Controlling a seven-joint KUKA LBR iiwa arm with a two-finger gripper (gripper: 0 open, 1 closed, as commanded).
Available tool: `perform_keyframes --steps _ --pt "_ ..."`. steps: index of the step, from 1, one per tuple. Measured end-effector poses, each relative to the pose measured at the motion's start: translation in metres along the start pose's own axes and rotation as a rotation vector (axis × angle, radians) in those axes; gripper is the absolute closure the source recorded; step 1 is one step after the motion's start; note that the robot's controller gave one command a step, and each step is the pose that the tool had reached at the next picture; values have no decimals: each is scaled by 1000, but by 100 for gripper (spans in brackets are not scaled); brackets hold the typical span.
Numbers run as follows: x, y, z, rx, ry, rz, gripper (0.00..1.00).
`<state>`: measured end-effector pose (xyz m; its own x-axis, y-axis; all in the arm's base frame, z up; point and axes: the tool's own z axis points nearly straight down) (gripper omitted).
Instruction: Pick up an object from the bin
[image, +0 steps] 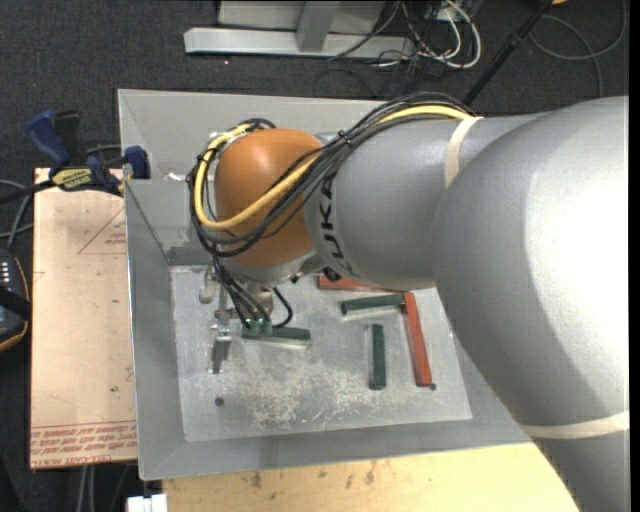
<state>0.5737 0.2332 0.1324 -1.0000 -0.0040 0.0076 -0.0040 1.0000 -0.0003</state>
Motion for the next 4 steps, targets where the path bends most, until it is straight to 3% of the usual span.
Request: perform_keyframes --steps 1,2,3,4 --pt "-2 -1 -5 -2 -8 3 0" --pt "-46 -36 -30 -3 -8 -62 0" --pt "-75 -62 4 -1 -19 -162 0" --pt "-53 -71 37 0 -6 -379 0"
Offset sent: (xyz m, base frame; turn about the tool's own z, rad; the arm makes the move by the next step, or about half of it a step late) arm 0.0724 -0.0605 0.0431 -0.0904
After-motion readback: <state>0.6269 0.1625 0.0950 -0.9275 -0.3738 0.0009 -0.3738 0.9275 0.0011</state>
